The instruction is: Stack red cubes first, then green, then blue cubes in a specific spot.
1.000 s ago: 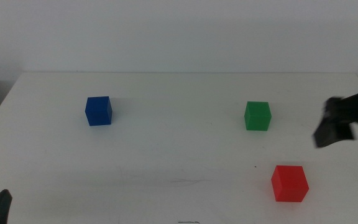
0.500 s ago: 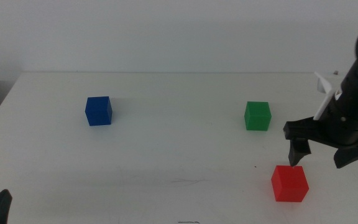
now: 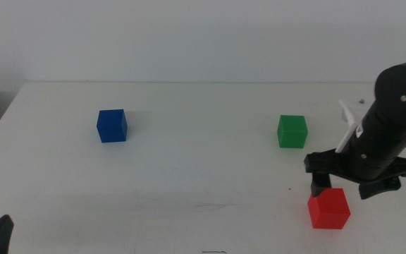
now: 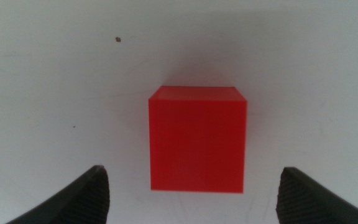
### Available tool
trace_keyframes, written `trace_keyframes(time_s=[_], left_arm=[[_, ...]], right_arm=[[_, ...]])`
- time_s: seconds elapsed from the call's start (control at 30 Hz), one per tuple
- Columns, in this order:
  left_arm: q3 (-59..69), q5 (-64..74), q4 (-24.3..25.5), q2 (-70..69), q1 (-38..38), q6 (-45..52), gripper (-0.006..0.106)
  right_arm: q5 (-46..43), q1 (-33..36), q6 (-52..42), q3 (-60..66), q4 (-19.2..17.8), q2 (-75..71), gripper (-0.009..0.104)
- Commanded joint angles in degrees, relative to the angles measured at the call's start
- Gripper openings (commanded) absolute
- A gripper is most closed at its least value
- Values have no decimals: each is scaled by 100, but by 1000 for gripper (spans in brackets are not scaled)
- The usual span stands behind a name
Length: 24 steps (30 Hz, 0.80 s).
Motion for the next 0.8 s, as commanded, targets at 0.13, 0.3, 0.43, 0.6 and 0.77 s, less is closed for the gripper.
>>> trace_keyframes(time_s=[0.13, 0.3, 0.43, 0.6, 0.77], left_arm=[[-15, -436, -42, -117, -11, -30, 94], [-15, -436, -42, -117, -11, -30, 94], [-15, -436, -42, -117, -11, -30, 94], [-15, -436, -42, -117, -11, -30, 94], [-15, -436, -42, -117, -11, -30, 94]], right_arm=[[-123, 36, 27, -122, -129, 142, 94], [-373, 36, 27, -122, -140, 447, 94], [-417, 36, 27, -122, -171, 588, 91], [-433, 36, 27, -122, -200, 720, 77], [-516, 36, 27, -122, -195, 815, 55]])
